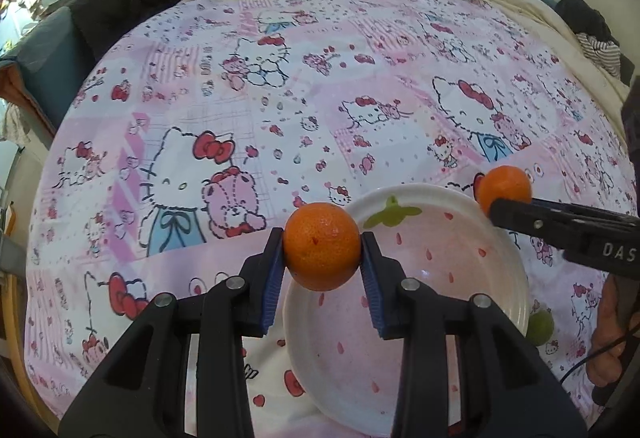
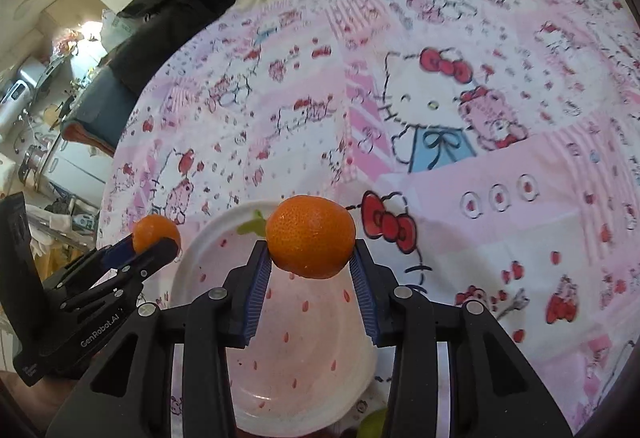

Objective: Organize fruits
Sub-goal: 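Lift both held oranges and carry them over the white plate, then lower both oranges into the plate and open both grippers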

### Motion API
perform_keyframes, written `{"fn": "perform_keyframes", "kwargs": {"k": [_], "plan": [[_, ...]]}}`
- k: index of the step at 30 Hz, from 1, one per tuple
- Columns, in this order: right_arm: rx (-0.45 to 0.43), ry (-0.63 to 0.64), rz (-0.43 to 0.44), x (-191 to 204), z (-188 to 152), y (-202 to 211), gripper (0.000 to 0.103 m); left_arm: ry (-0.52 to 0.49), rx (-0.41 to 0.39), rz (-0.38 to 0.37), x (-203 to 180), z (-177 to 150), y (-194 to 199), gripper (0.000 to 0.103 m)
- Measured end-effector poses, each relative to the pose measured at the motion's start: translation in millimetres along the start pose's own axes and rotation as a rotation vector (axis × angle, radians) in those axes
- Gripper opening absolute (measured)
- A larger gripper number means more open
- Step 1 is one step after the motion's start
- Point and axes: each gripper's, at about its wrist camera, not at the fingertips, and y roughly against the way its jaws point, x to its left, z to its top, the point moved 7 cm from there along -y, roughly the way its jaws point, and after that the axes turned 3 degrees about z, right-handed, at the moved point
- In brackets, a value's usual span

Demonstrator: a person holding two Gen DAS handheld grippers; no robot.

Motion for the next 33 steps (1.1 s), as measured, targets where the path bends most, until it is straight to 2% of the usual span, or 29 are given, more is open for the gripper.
{"fn": "perform_keyframes", "kwargs": {"k": [7,15,20,21,22,23,25,27,33], "plan": [[0.063,-0.023,0.005,-4,-10,-19,0.043,0.031,0.051,-0.036,3,-4,-14,0.033],[0.078,-0.007,-0.018,-1,-15,-24,0.045,-0.052,0.065,-0.027,-16,-21,-20,0.034],[0.084,-0.007,-0.019,1,-16,-25,0.046,-0.059,0.067,-0.022,-16,-24,-24,0.036],[0.08,-0.02,-0.004,1,-15,-25,0.046,-0.061,0.07,-0.025,-16,-24,-24,0.043],[0.079,-0.031,0.009,1,-14,-24,0.053,-0.058,0.06,-0.04,-17,-23,-22,0.053],[0.076,-0.052,0.036,2,-12,-22,0.057,-0.046,0.034,-0.057,-16,-21,-17,0.057],[0.056,-0.07,0.064,3,-9,-17,0.071,-0.031,0.0,-0.056,-14,-17,-10,0.08],[0.024,-0.061,0.06,5,-3,-9,0.072,-0.014,-0.011,-0.053,-11,-14,-5,0.084],[-0.025,-0.052,0.058,7,9,8,0.073,0.036,-0.02,-0.022,3,-9,-1,0.084]]}}
